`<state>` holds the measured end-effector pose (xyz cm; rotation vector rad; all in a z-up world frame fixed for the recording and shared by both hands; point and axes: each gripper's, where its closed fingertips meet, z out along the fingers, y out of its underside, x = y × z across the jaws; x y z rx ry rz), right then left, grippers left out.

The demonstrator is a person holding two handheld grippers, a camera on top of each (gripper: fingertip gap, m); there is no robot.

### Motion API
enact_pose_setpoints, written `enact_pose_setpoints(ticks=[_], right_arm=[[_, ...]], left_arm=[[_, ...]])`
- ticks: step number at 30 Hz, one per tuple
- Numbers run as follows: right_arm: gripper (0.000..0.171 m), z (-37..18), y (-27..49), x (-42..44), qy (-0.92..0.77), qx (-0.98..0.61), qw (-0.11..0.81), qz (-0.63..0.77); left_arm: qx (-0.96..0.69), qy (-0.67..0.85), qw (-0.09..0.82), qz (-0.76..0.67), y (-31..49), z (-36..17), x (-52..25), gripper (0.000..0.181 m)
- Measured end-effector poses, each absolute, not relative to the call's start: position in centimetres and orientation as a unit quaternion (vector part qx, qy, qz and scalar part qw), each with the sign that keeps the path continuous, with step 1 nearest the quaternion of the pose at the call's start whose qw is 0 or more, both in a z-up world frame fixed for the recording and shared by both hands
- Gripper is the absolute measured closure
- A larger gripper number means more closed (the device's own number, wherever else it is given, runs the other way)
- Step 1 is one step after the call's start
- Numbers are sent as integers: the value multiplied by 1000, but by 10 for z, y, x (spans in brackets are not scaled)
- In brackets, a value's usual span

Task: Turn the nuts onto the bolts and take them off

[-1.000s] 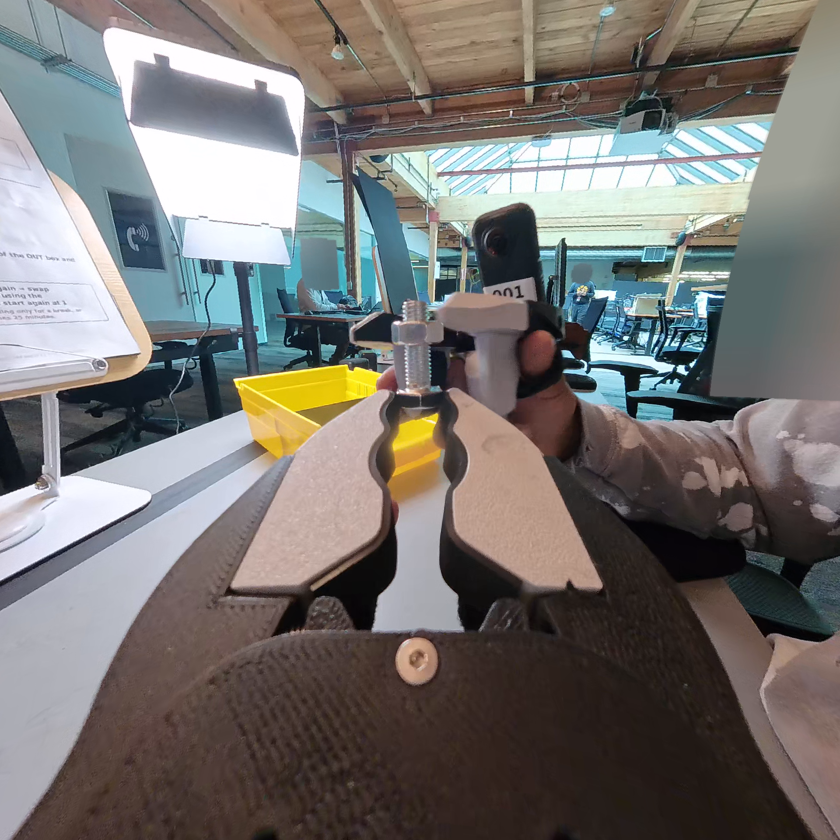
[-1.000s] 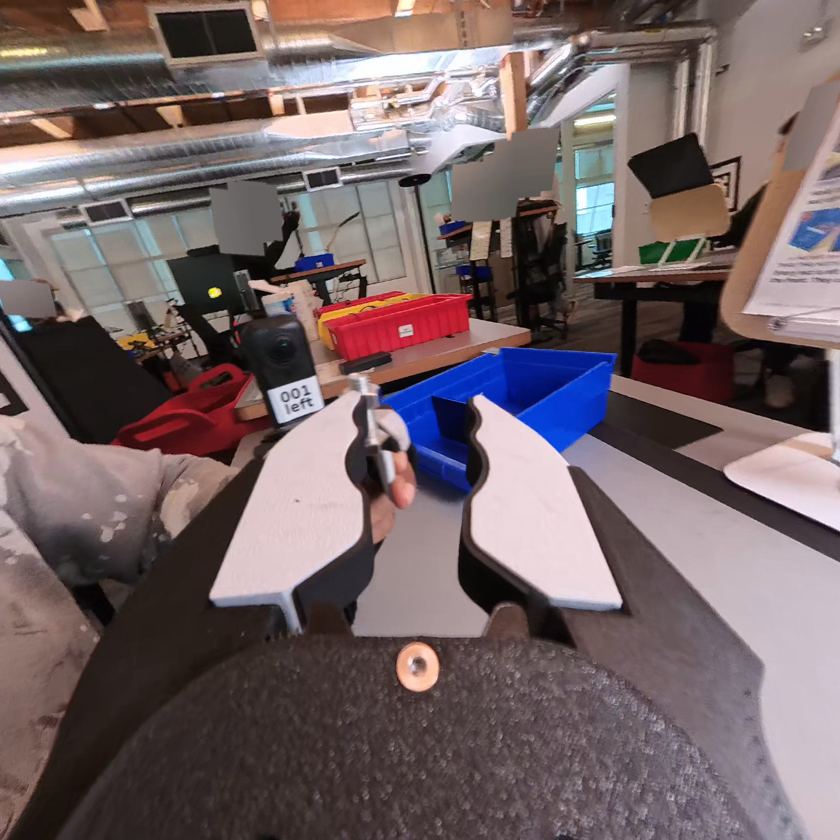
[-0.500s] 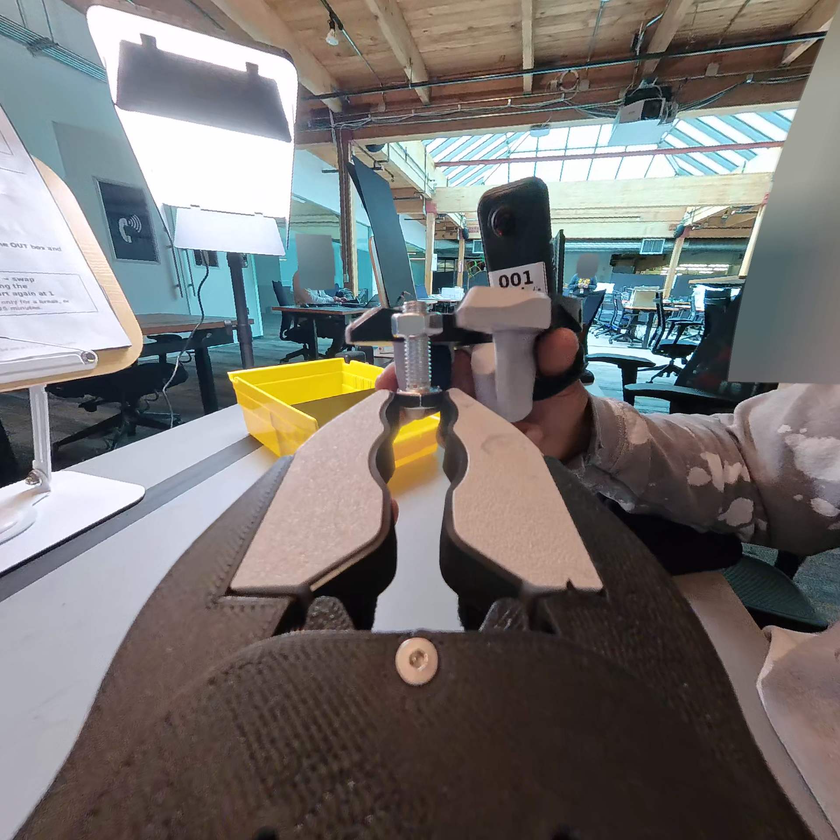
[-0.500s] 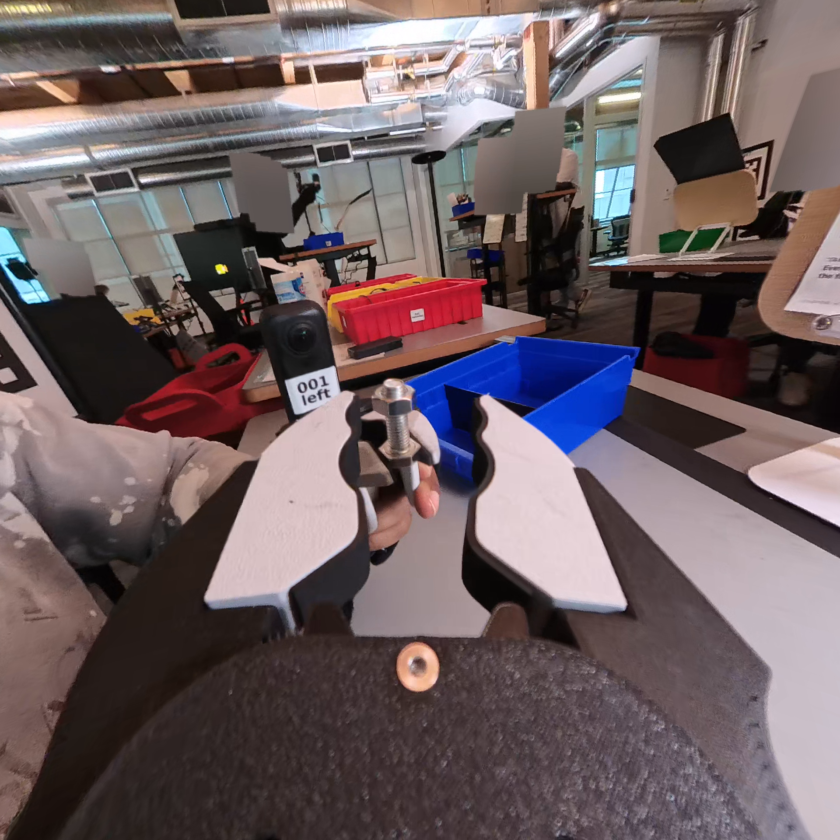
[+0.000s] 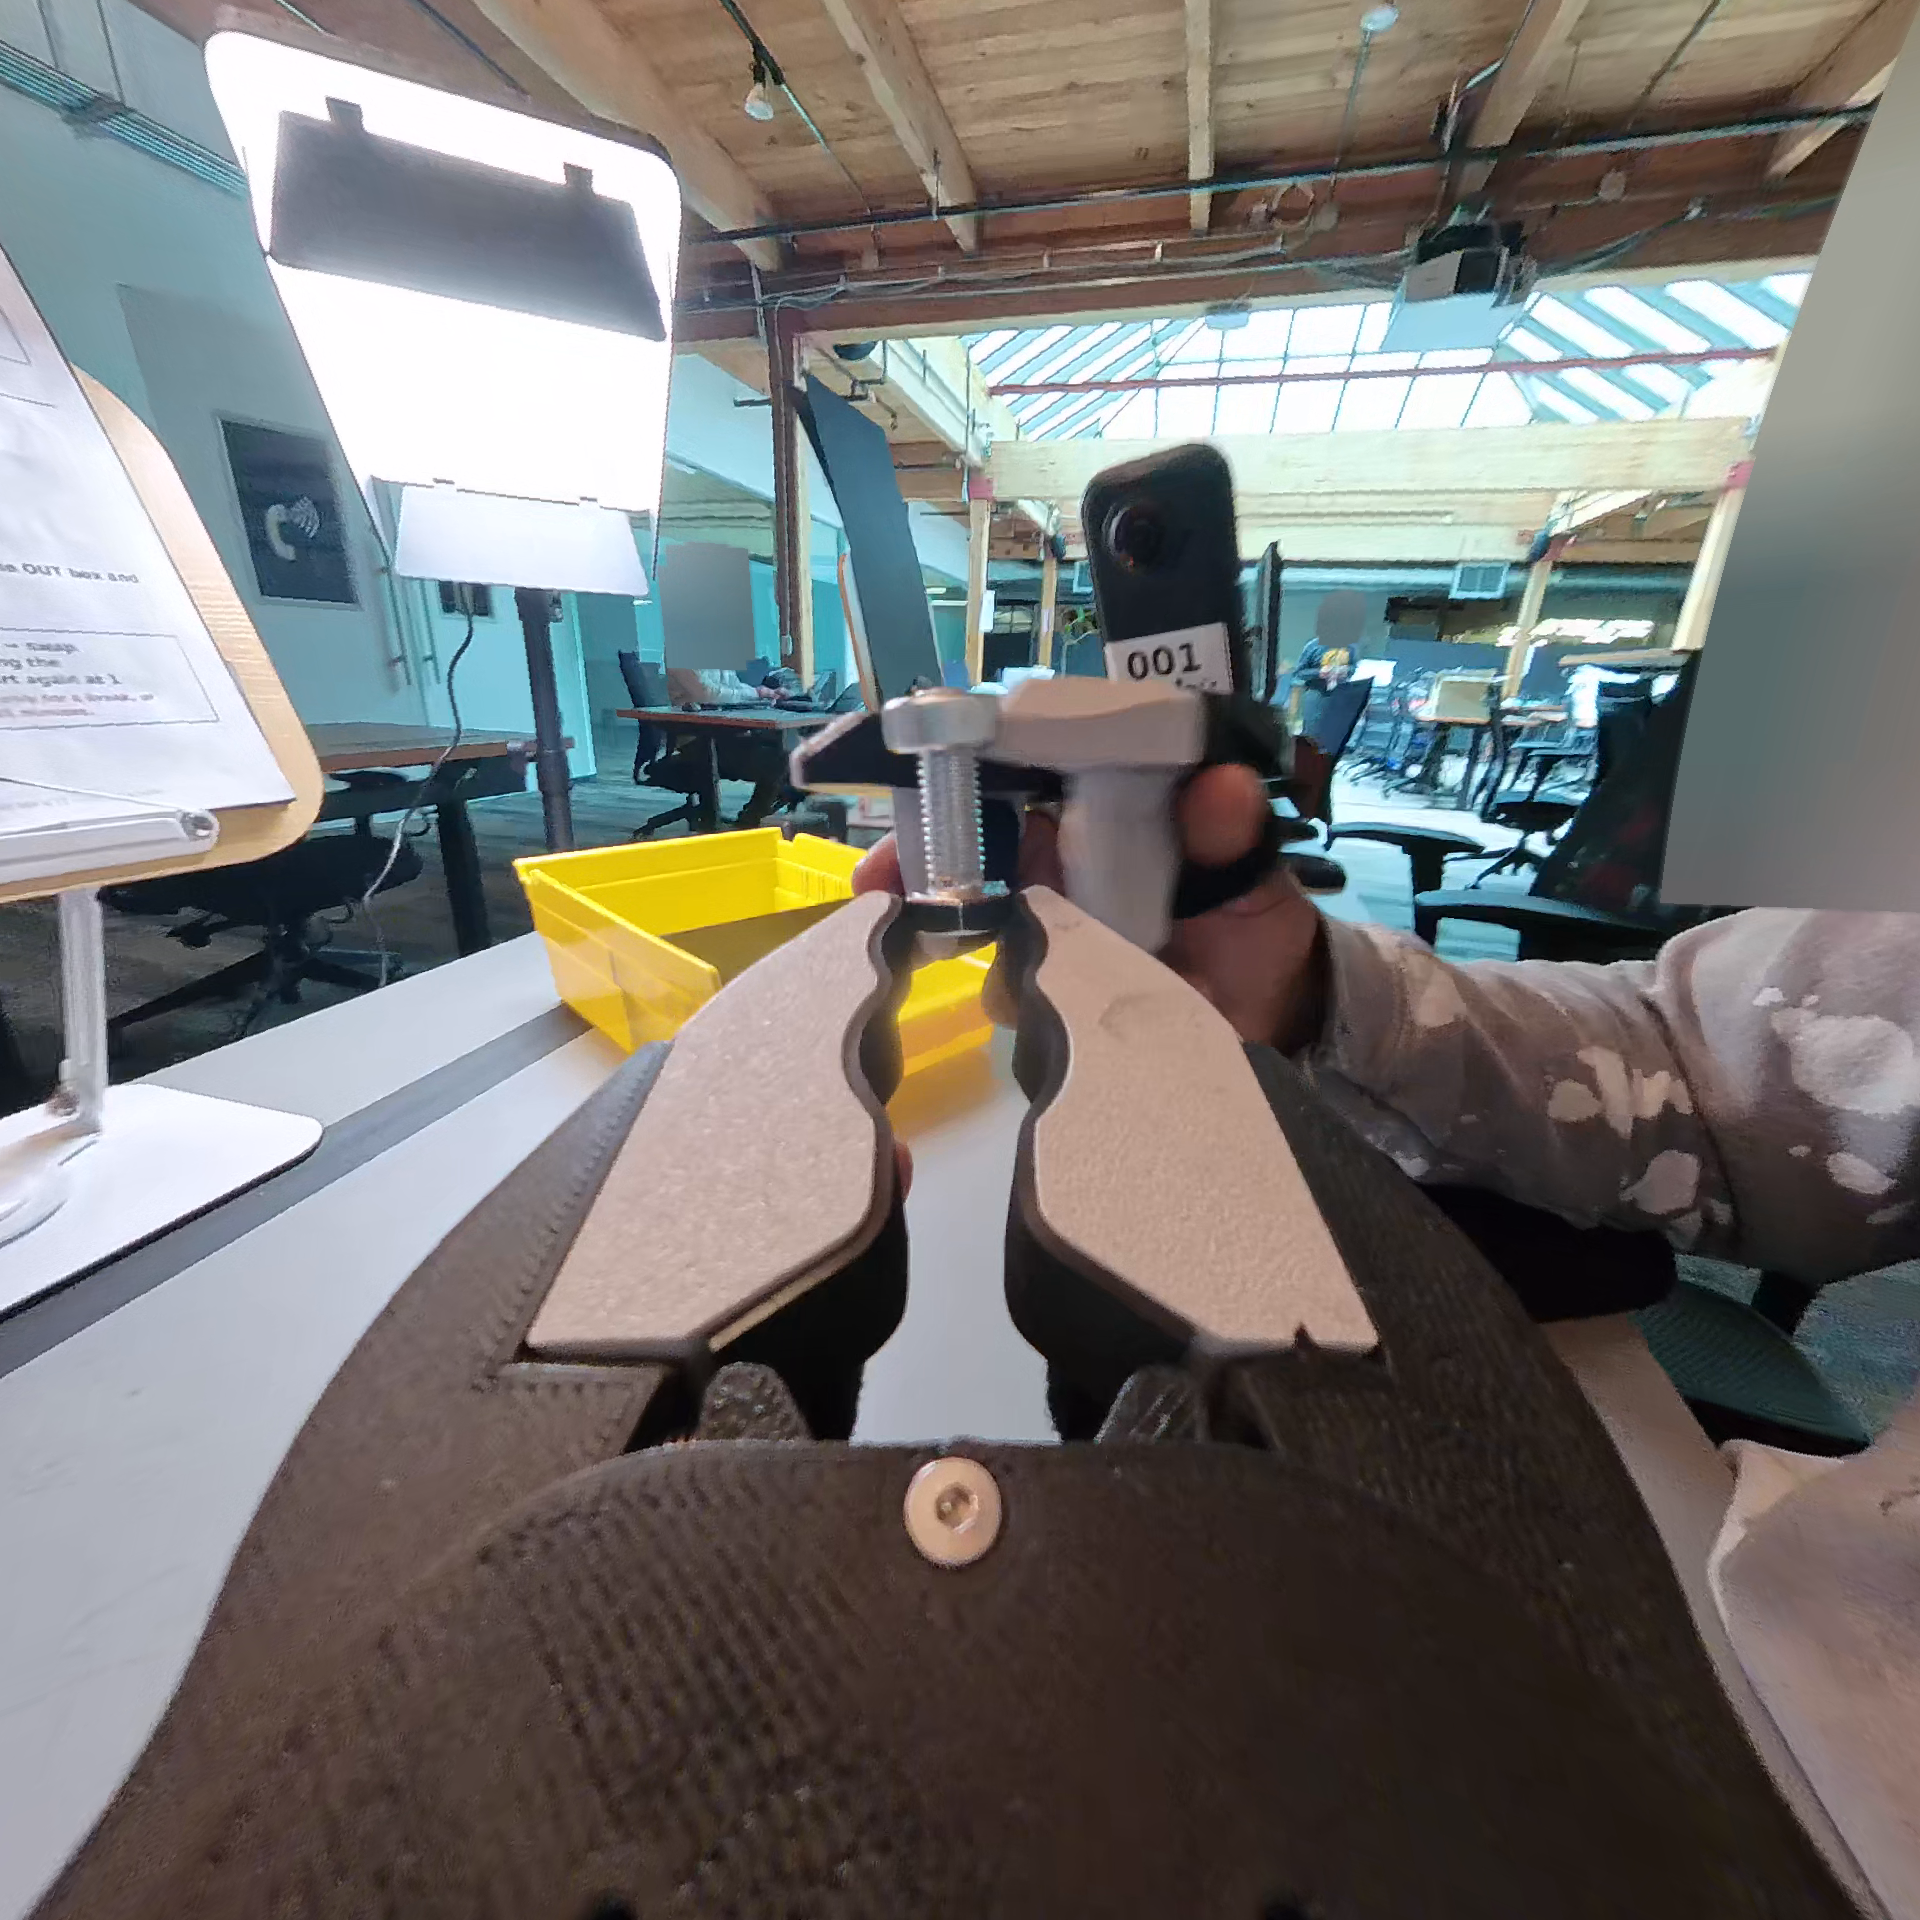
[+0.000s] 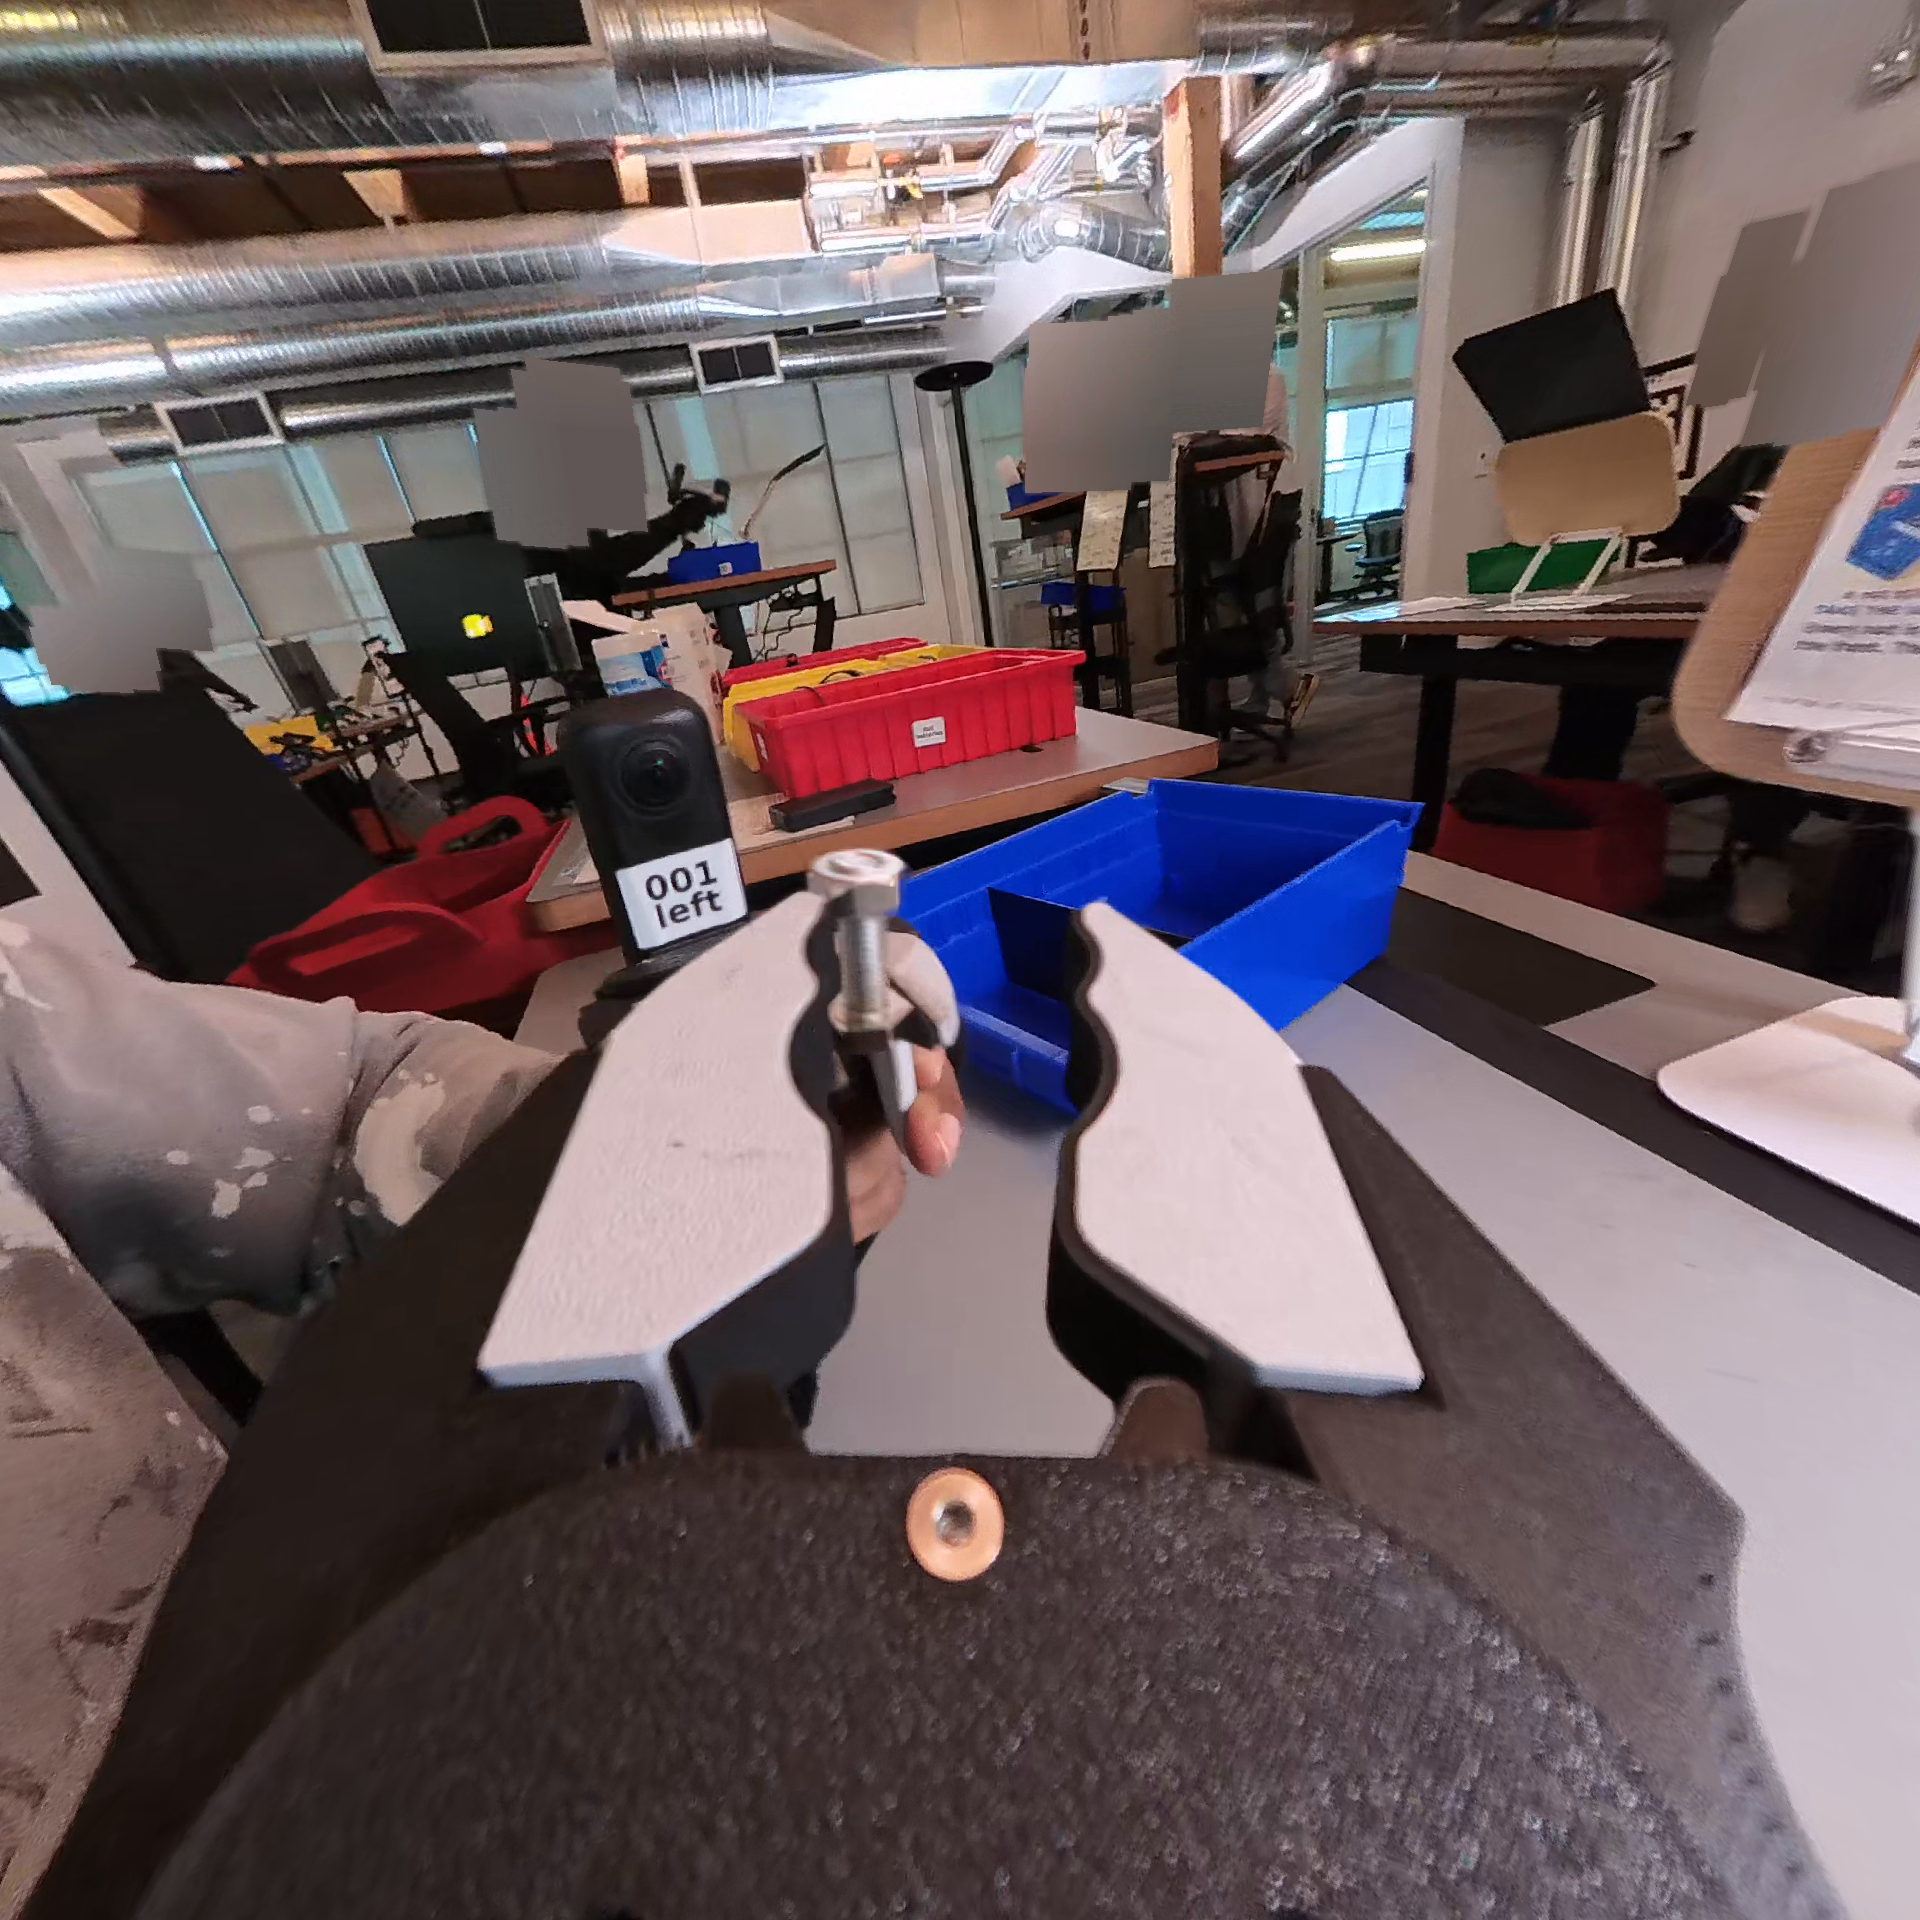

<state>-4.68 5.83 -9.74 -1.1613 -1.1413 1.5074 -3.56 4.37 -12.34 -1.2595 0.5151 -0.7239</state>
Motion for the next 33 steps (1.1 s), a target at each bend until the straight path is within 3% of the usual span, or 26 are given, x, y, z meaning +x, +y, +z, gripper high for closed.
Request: enact_pose_setpoints(ticks=[1, 2, 9, 12, 14, 15, 21, 24, 27, 33], right_arm=[[146, -98, 69, -44, -444, -483, 454, 603], [147, -98, 77, -41, -435, -487, 464, 598], [128, -93, 52, -46, -461, -457, 444, 617], [128, -94, 54, -47, -462, -460, 448, 612], [145, -93, 69, -42, -440, -476, 464, 605], [146, -92, 74, -40, -435, -477, 471, 602], [128, -88, 50, -44, -460, -451, 449, 620], [127, -91, 51, -47, -466, -455, 454, 608], [146, -89, 70, -39, -437, -471, 474, 602], [132, -86, 53, -43, -455, -451, 458, 616]], left_arm=[[-562, 236, 720, -332, 42, -121, -36, 163], [-562, 237, 723, -324, 42, -120, -37, 163], [-569, 236, 717, -326, 44, -124, -34, 163], [-568, 237, 717, -328, 42, -123, -33, 163], [-560, 236, 722, -332, 41, -119, -36, 163], [-559, 237, 723, -328, 40, -118, -36, 163], [-565, 240, 718, -326, 42, -122, -33, 163], [-566, 240, 718, -326, 41, -122, -32, 163], [-555, 234, 726, -331, 39, -116, -38, 163], [-563, 233, 720, -331, 42, -120, -36, 163]])
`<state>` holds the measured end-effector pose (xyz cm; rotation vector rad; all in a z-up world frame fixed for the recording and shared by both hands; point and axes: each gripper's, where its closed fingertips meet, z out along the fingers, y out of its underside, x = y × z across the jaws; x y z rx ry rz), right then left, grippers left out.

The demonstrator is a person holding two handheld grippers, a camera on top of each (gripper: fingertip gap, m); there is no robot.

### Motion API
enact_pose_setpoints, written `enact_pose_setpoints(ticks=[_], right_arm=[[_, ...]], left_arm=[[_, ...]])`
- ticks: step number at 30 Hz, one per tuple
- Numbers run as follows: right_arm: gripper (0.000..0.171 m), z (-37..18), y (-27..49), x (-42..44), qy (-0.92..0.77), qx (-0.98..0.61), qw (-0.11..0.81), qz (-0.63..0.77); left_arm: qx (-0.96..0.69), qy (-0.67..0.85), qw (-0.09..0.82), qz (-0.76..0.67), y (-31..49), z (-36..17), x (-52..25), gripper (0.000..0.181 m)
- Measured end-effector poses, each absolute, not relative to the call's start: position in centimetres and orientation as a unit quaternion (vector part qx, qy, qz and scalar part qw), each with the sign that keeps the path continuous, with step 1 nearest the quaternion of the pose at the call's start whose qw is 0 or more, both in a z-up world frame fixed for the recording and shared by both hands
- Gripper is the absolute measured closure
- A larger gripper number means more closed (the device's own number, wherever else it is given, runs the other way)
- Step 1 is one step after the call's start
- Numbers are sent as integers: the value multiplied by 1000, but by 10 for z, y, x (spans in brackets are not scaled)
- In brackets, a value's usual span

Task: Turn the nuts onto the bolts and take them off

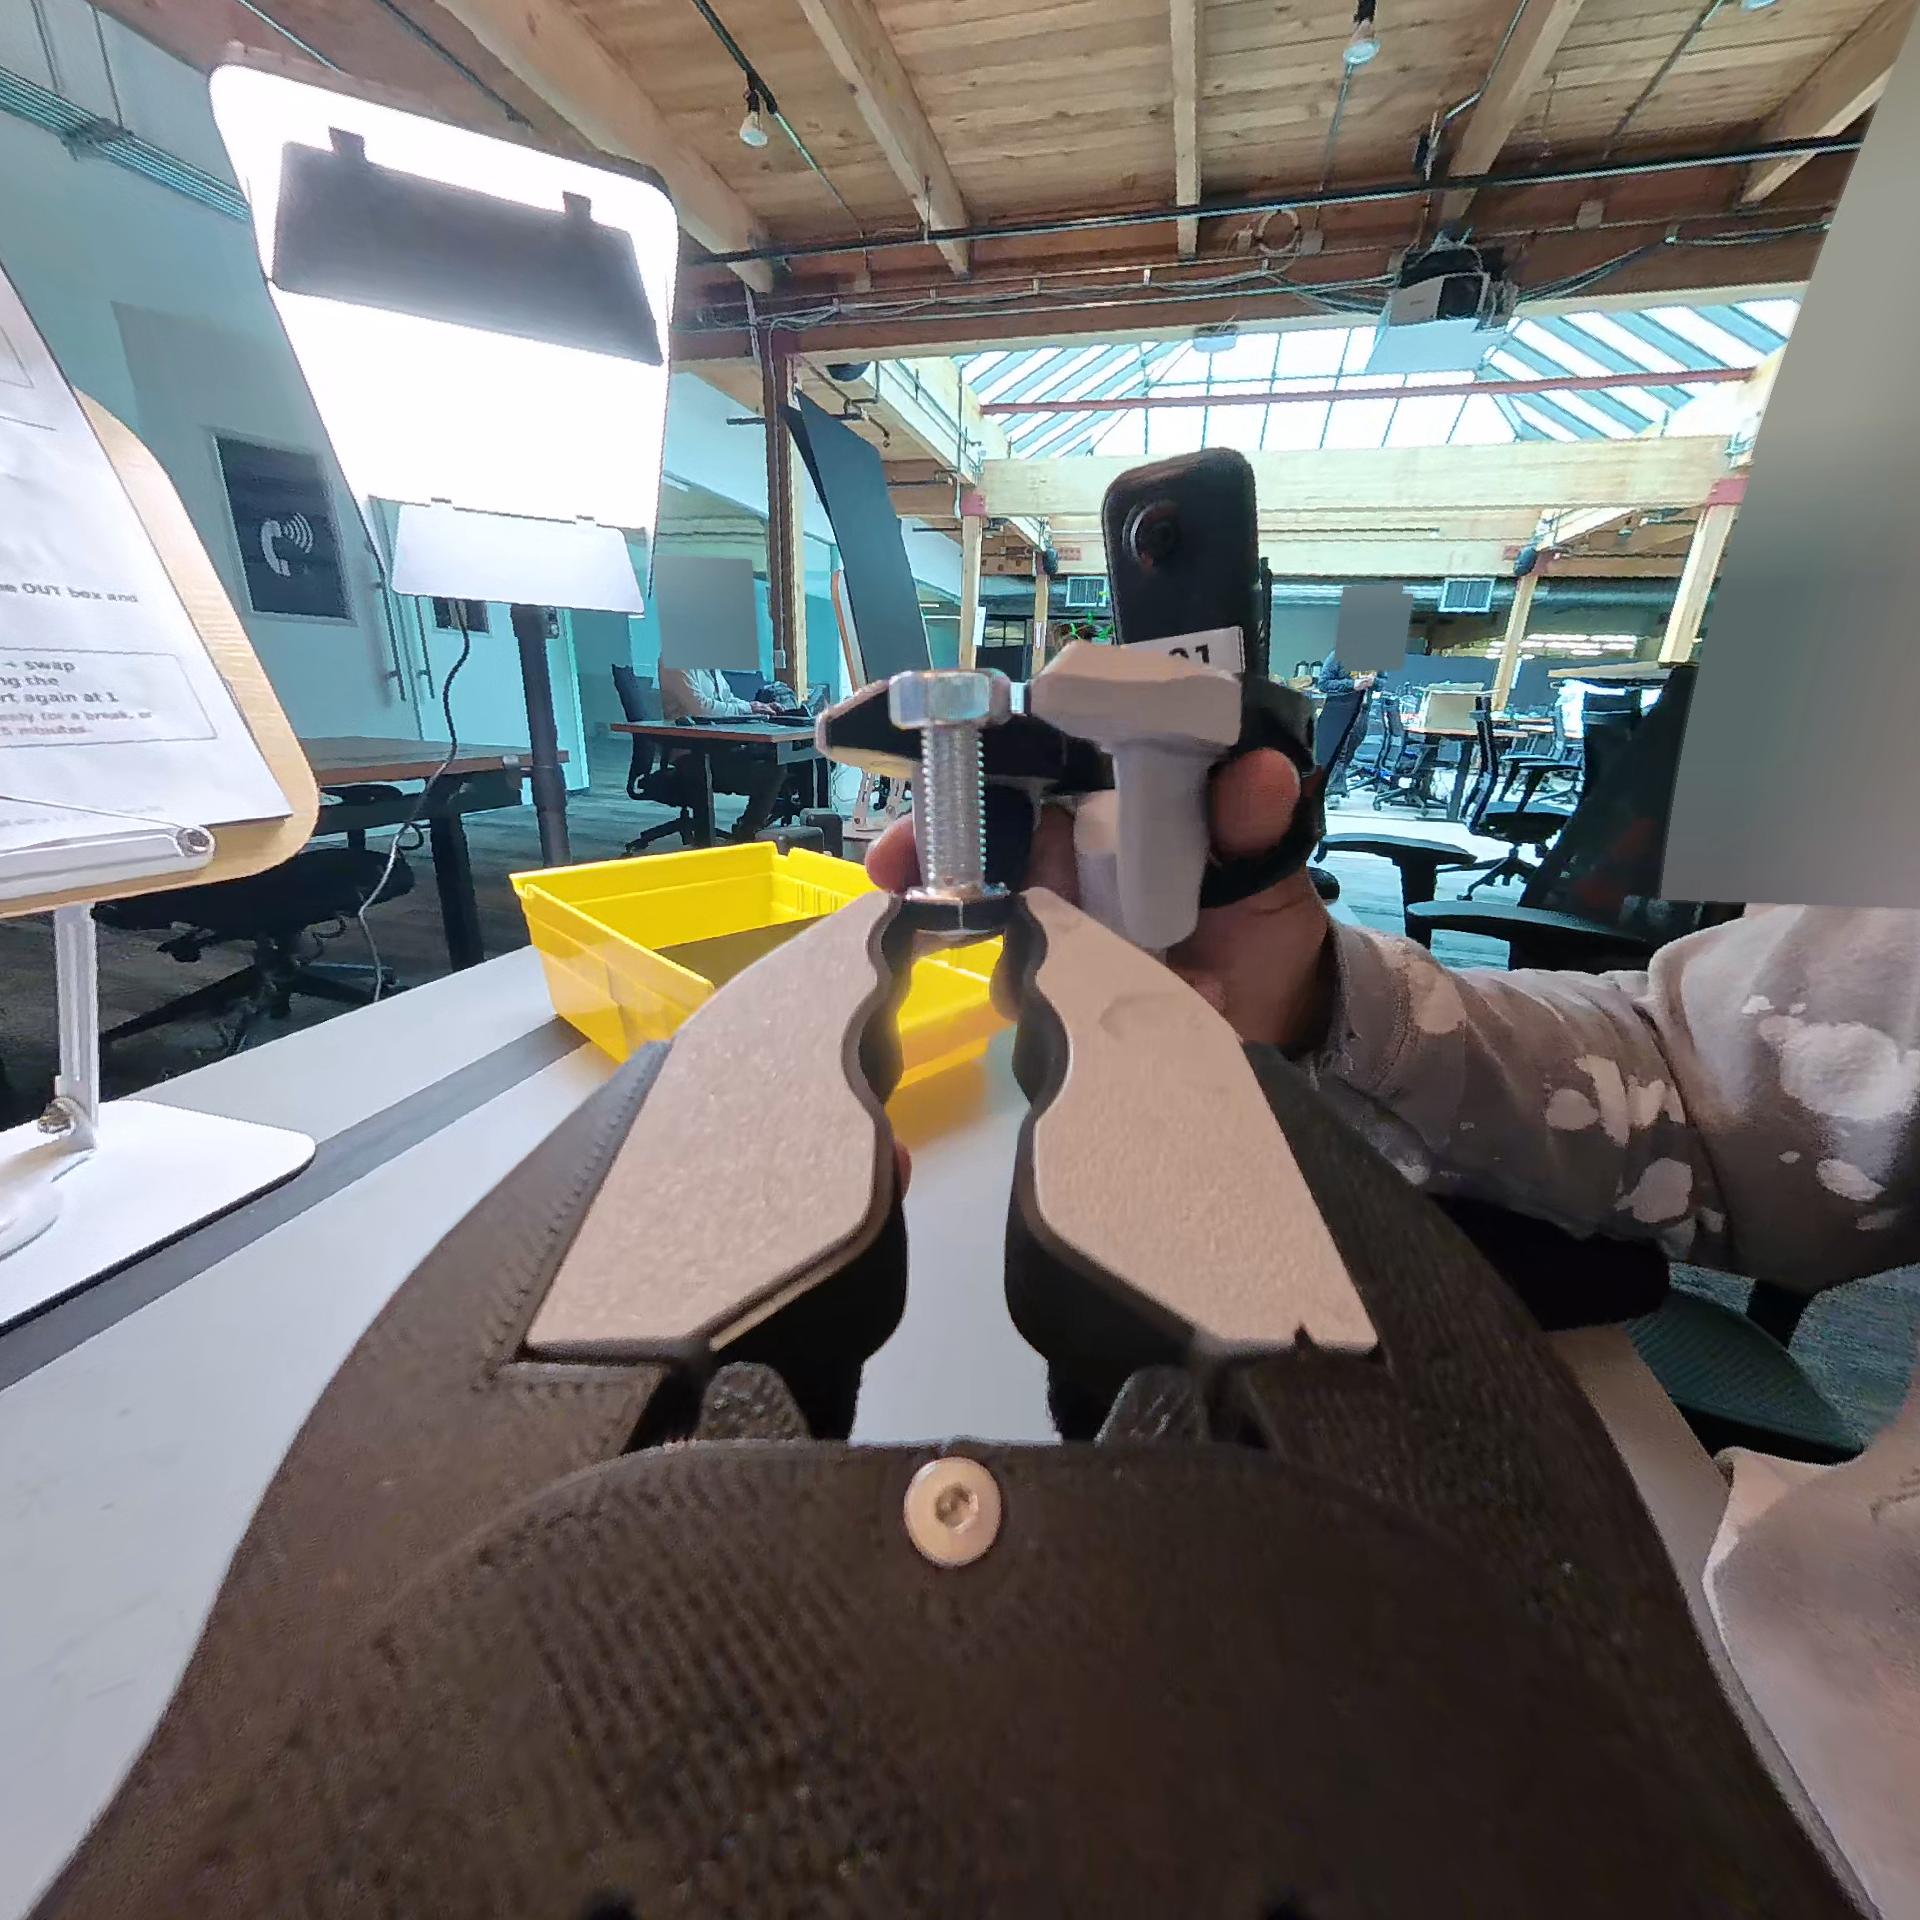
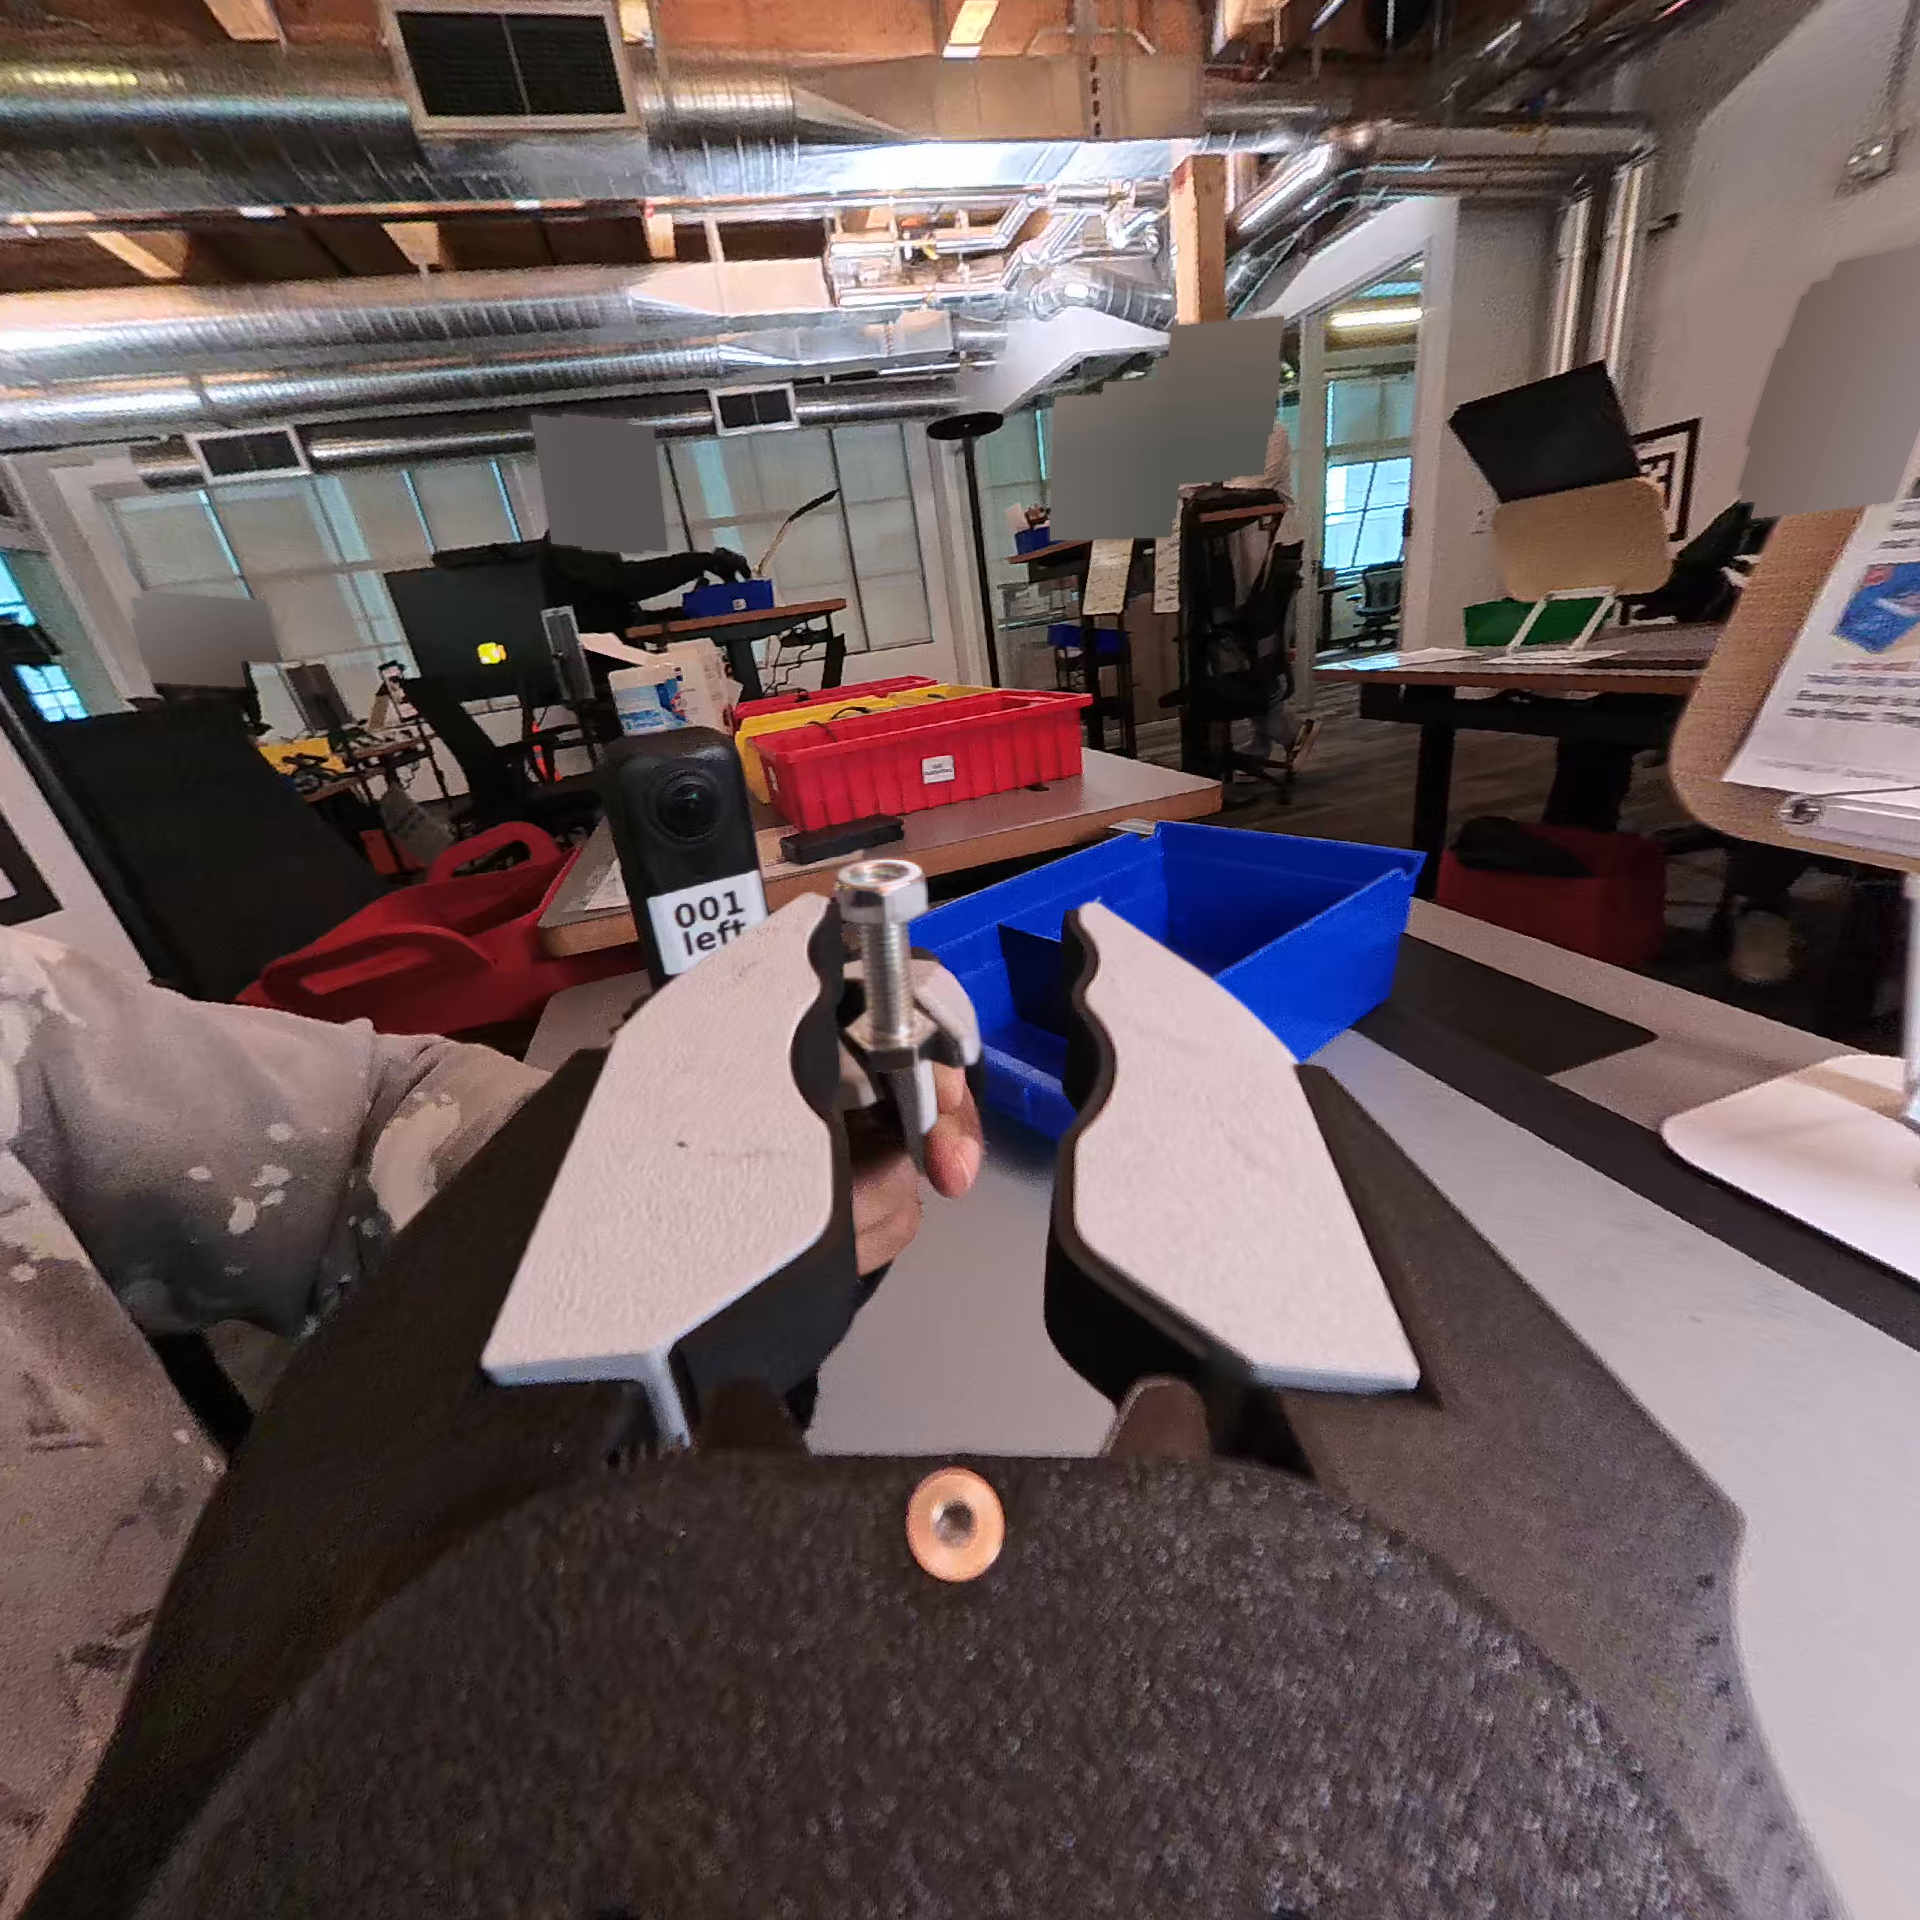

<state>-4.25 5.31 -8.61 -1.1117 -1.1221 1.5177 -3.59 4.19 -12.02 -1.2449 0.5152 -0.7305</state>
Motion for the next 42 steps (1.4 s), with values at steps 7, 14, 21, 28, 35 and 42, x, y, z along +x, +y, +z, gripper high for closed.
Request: enact_pose_setpoints(ticks=[7, 14, 21, 28, 35, 42], right_arm=[[146, -88, 67, -40, -443, -470, 473, 599], [136, -85, 55, -40, -456, -451, 465, 611], [135, -86, 47, -44, -468, -448, 458, 609], [138, -79, 51, -37, -460, -438, 466, 616], [136, -86, 43, -45, -476, -443, 464, 602], [140, -84, 59, -36, -462, -451, 475, 598]], left_arm=[[-558, 237, 723, -331, 40, -118, -36, 163], [-564, 235, 718, -333, 41, -121, -35, 163], [-563, 239, 718, -332, 40, -121, -32, 163], [-561, 236, 721, -333, 40, -120, -34, 163], [-563, 245, 719, -327, 39, -122, -29, 163], [-555, 237, 726, -330, 39, -117, -35, 163]])
